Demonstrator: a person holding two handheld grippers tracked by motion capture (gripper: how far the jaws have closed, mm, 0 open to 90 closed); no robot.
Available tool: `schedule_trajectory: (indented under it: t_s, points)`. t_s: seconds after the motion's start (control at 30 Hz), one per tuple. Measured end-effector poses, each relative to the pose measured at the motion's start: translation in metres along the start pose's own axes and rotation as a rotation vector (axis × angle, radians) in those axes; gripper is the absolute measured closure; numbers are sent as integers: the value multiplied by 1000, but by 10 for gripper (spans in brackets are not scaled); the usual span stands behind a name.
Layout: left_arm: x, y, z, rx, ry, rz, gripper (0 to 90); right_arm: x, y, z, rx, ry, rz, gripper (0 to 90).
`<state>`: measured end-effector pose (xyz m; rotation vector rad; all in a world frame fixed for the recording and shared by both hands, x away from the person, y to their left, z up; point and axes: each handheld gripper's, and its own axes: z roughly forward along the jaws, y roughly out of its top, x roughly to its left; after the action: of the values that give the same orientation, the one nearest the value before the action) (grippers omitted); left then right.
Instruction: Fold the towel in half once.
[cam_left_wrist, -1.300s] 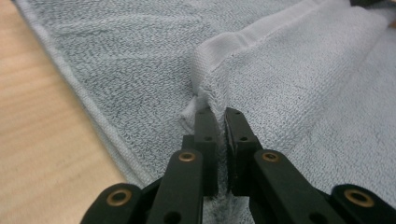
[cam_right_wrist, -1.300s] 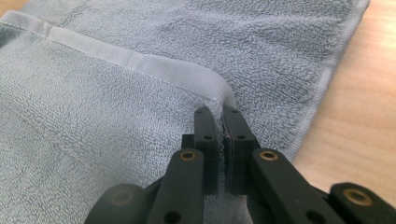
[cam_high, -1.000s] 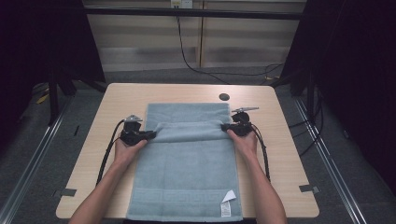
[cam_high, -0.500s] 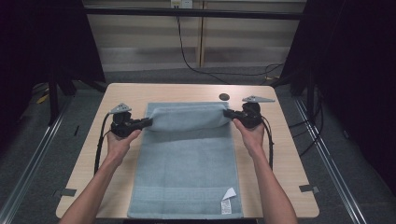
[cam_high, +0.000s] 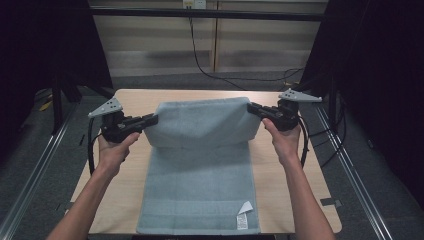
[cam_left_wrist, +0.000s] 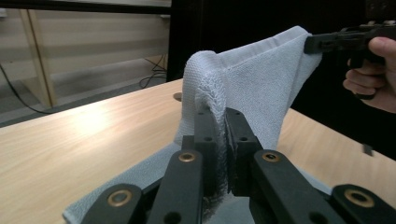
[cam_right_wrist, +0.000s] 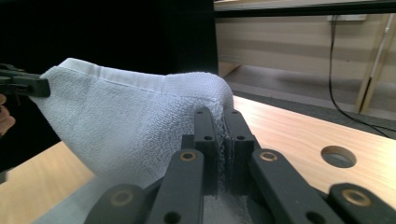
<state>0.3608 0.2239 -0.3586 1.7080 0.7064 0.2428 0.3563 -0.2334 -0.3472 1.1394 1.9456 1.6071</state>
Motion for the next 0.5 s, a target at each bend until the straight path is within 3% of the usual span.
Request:
schedule_trajectory:
  t_s: [0.27,0.37,0.5]
  points:
    - [-20,4,-22,-4,-9,63,853,25,2,-27,-1,42,-53,865]
    - [-27,-7,-29,14,-14,83,852,36,-4,-38,21,58,-79,864]
    - [-36,-36,-38,44,-20,92,847,53,-26,-51,62,94,-102,860]
